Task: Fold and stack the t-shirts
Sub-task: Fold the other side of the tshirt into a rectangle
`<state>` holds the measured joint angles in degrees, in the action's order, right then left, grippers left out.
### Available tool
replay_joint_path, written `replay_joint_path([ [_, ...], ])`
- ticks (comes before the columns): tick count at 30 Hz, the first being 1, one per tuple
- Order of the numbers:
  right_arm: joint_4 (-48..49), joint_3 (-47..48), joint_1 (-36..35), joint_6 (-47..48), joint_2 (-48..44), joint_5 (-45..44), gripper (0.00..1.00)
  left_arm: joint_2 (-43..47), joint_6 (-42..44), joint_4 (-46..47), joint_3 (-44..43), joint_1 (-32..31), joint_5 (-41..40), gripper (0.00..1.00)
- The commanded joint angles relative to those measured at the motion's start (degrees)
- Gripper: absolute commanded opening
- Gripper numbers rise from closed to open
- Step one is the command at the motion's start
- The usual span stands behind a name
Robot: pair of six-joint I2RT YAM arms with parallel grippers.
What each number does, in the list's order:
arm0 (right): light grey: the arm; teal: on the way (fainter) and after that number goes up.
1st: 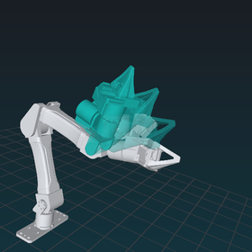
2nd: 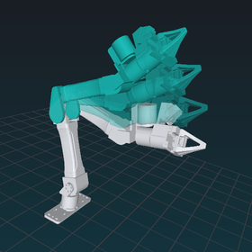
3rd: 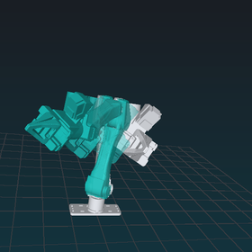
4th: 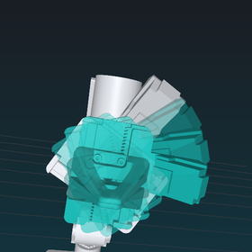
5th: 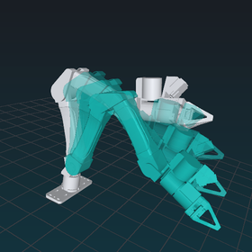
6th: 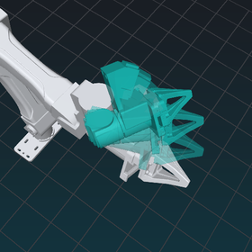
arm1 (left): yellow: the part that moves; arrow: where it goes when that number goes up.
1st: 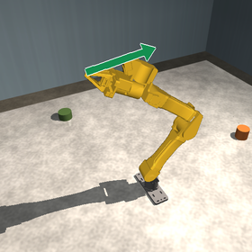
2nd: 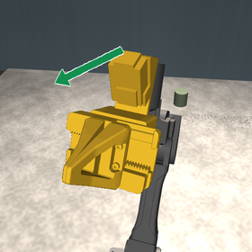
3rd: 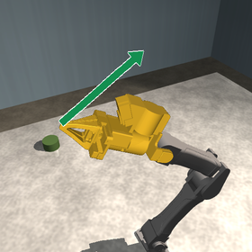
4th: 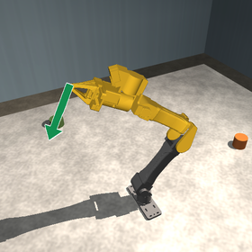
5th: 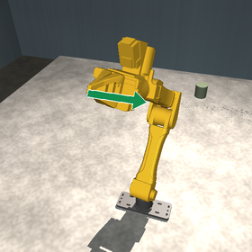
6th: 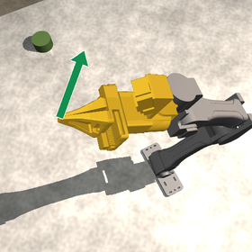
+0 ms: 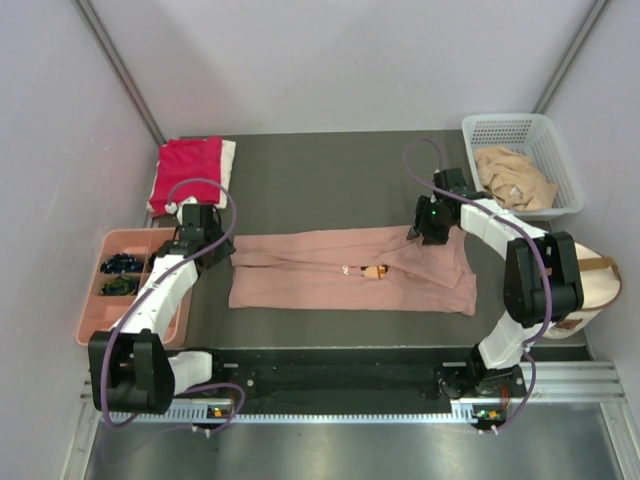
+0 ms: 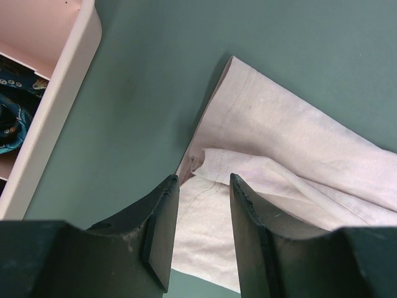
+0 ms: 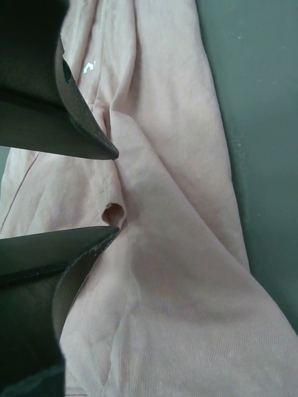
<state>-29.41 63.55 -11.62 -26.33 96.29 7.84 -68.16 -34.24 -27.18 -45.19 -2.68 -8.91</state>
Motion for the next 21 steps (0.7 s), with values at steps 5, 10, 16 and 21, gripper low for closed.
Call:
replay_joint_path([
  [5, 1.1, 1.8, -1.2, 0.6, 0.8, 1.2, 0.45, 0.6, 0.9, 0.2, -0.2, 0.1, -1.6, 0.43],
  [10, 1.1, 1.6, -1.2, 0.8, 1.4, 1.0, 0.44, 0.7, 0.9, 0.1, -0.3, 0.1, -1.6, 0.43],
  [16, 0.9, 1.2, -1.3, 0.5, 1.6, 1.4, 0.37, 0.5, 0.9, -0.1, -0.5, 0.1, -2.1, 0.43],
  [21, 0.9, 0.3, -1.4, 0.5, 1.4, 1.3, 0.33, 0.5, 0.8, -0.1, -0.3, 0.1, -2.1, 0.43],
])
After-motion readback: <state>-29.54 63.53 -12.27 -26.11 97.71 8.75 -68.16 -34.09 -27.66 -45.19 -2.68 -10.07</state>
